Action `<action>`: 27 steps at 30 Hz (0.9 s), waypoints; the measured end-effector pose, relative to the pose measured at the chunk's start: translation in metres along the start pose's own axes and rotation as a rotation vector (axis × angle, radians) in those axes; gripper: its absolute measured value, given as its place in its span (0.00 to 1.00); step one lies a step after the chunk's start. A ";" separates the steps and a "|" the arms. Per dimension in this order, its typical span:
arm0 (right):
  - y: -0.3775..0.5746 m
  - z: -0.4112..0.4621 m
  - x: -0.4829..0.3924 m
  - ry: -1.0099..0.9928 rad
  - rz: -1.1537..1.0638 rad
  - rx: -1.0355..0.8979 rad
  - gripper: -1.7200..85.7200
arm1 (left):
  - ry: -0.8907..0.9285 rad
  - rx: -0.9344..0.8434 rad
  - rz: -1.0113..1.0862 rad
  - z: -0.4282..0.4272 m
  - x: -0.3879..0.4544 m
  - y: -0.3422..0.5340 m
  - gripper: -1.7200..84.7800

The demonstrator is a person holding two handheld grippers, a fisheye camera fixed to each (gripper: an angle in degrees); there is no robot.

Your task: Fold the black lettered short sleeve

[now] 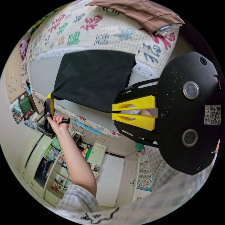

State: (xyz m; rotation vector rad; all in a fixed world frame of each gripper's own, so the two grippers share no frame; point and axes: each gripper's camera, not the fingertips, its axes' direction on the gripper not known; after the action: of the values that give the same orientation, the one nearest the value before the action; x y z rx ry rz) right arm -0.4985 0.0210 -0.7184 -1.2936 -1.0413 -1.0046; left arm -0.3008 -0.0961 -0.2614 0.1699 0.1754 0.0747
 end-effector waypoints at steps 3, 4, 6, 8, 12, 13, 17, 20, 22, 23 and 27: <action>-0.056 0.058 -0.018 0.040 -0.042 -0.140 0.03 | -0.031 0.051 -0.198 -0.013 -0.075 0.034 0.04; -0.066 0.066 -0.021 0.053 -0.044 -0.162 0.03 | 0.010 0.102 -0.278 -0.020 -0.098 0.048 0.06; -0.102 0.078 -0.031 0.085 -0.040 -0.209 0.03 | 0.104 0.155 -0.326 -0.025 -0.119 0.063 0.09; -0.127 0.077 -0.039 0.093 -0.039 -0.217 0.03 | 0.117 0.113 -0.303 -0.022 -0.125 0.068 0.11; -0.180 0.071 -0.063 0.138 -0.059 -0.252 0.03 | 0.034 -0.030 -0.243 -0.005 -0.129 0.068 0.10; -0.187 0.071 -0.066 0.144 -0.061 -0.257 0.03 | 0.043 -0.024 -0.224 -0.007 -0.129 0.067 0.07; -0.238 0.065 -0.089 0.162 -0.069 -0.269 0.03 | -0.048 0.011 -0.168 -0.028 -0.125 0.069 0.02; -0.276 0.070 -0.098 0.129 -0.057 -0.278 0.03 | -0.105 0.037 -0.161 -0.043 -0.131 0.075 0.01; -0.299 0.082 -0.100 0.119 -0.032 -0.301 0.03 | -0.174 -0.003 -0.163 -0.038 -0.141 0.079 0.01; -0.313 0.095 -0.100 0.135 -0.024 -0.327 0.02 | -0.179 -0.010 -0.163 -0.037 -0.143 0.080 0.01; -0.353 0.138 -0.102 0.042 -0.001 -0.486 0.02 | -0.189 -0.014 -0.170 -0.038 -0.151 0.087 0.01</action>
State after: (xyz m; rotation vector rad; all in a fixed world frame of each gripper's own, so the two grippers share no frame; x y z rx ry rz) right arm -0.8700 0.1479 -0.7305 -1.6519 -0.7885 -1.3327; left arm -0.4607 -0.0176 -0.2583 0.1470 0.0006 -0.1094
